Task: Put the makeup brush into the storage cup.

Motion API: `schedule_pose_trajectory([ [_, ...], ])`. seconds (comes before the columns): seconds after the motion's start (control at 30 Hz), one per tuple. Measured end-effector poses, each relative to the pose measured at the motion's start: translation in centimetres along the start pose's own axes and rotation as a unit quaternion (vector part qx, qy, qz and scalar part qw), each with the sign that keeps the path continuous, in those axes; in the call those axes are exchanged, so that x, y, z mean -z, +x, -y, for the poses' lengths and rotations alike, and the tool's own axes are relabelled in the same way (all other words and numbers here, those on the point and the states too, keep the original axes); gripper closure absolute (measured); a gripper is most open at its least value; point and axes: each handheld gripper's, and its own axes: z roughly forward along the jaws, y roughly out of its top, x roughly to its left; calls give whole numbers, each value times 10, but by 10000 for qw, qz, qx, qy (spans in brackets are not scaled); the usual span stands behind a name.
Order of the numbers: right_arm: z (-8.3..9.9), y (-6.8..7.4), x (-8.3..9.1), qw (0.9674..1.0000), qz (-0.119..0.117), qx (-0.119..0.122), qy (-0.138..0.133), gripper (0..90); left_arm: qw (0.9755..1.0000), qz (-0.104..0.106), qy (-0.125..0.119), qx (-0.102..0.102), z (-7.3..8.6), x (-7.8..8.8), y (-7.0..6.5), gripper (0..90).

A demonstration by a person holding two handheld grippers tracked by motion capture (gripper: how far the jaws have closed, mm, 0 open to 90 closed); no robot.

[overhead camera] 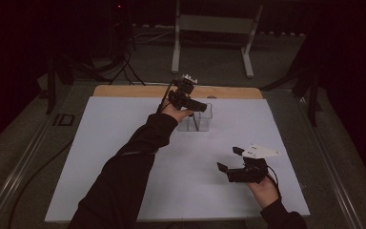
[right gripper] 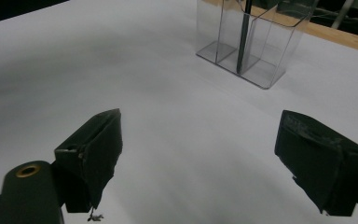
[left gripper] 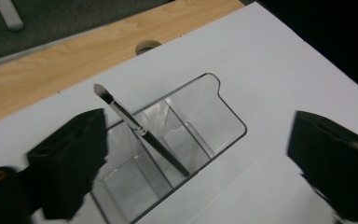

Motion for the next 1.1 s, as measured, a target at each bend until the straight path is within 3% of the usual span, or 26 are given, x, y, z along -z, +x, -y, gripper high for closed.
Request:
schedule_pose_trajectory([
  [0.13,0,0,-1,10000,-14,18,2,149,9993,231,-157,-238,3,9,-1,17],
  [0.37,-1,2,-1,10000,-94,32,1,149,9978,507,-106,-415,7,23,-5,9],
  [0.47,-2,3,0,9999,-102,57,-30,149,9959,672,-258,-550,8,32,-6,9],
  [0.5,-2,3,0,9999,-124,83,-39,149,9943,818,-363,-575,9,40,-7,9],
  [0.8,-2,4,1,9998,-147,138,8,157,9906,923,-507,-874,24,66,-11,10],
  [1.1,-1,4,1,9998,-179,126,42,164,9865,1186,-495,-1014,40,92,-13,11],
])
